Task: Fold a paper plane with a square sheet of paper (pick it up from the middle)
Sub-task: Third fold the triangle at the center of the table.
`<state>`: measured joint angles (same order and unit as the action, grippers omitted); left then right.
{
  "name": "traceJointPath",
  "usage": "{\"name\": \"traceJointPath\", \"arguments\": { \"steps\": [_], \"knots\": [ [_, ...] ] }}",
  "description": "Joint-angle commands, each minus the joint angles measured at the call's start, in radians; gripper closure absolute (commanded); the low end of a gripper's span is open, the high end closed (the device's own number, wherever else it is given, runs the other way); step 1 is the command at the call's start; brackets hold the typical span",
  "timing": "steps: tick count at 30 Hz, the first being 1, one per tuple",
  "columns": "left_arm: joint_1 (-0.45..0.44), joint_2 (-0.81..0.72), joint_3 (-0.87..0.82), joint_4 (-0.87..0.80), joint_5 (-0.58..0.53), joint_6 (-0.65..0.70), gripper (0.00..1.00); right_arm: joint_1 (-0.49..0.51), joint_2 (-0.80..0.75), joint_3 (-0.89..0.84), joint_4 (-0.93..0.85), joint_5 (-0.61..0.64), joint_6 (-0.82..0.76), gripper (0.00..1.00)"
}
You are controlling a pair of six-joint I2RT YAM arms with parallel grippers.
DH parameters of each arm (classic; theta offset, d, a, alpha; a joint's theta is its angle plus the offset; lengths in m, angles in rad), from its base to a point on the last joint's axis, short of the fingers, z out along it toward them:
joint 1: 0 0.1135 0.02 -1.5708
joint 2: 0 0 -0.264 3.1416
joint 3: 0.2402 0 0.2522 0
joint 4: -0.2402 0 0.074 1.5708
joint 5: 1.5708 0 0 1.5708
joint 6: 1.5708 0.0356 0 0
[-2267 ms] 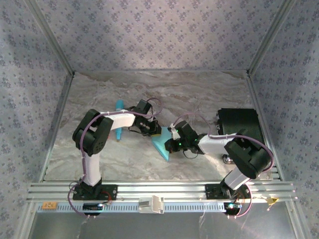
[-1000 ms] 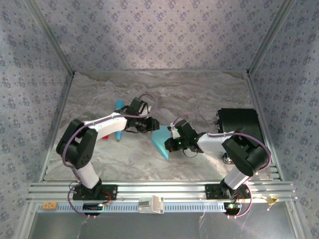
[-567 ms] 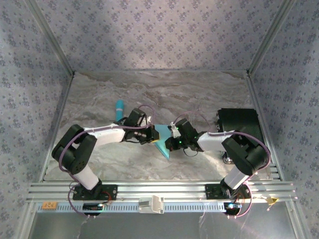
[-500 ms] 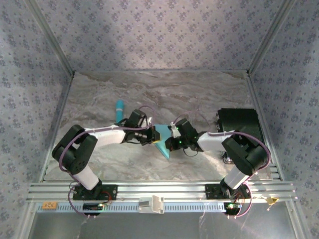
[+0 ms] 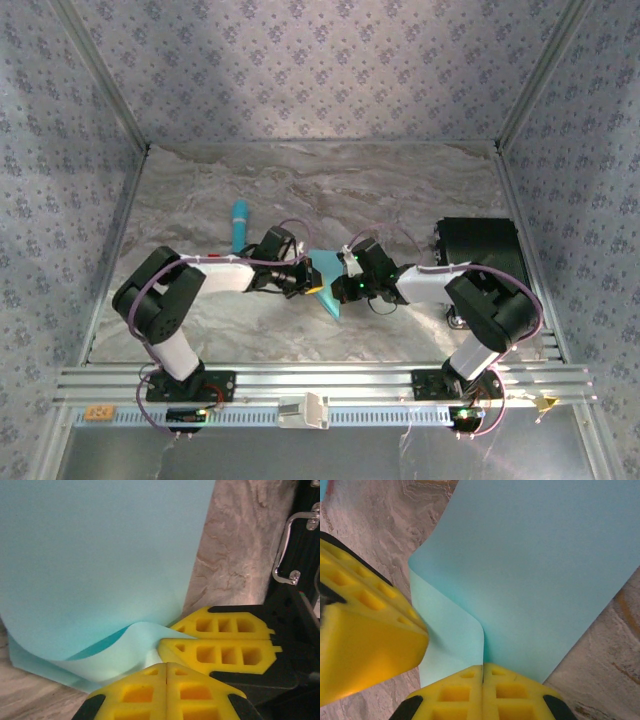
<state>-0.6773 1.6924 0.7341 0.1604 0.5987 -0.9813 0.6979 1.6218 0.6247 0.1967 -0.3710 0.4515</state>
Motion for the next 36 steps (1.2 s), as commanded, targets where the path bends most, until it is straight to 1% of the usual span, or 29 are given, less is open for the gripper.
{"name": "traceJointPath", "arguments": {
  "steps": [1,7,21,26,36],
  "knots": [
    [-0.007,0.016,0.014,0.012,0.014,0.016,1.0,-0.009,0.015,-0.006,-0.046,0.013,-0.014,0.97],
    [-0.008,0.017,0.015,0.038,0.026,0.013,1.0,-0.011,0.015,-0.006,-0.049,0.011,-0.016,0.97],
    [-0.007,0.042,0.045,0.007,0.033,0.045,1.0,-0.013,0.013,-0.01,-0.048,0.015,-0.013,0.97],
    [-0.009,0.068,0.05,-0.029,0.031,0.062,1.0,-0.013,0.015,-0.009,-0.047,0.013,-0.013,0.97],
    [-0.007,0.085,0.041,-0.114,-0.017,0.119,1.0,-0.015,0.012,-0.008,-0.049,0.011,-0.013,0.97]
  ]
}}
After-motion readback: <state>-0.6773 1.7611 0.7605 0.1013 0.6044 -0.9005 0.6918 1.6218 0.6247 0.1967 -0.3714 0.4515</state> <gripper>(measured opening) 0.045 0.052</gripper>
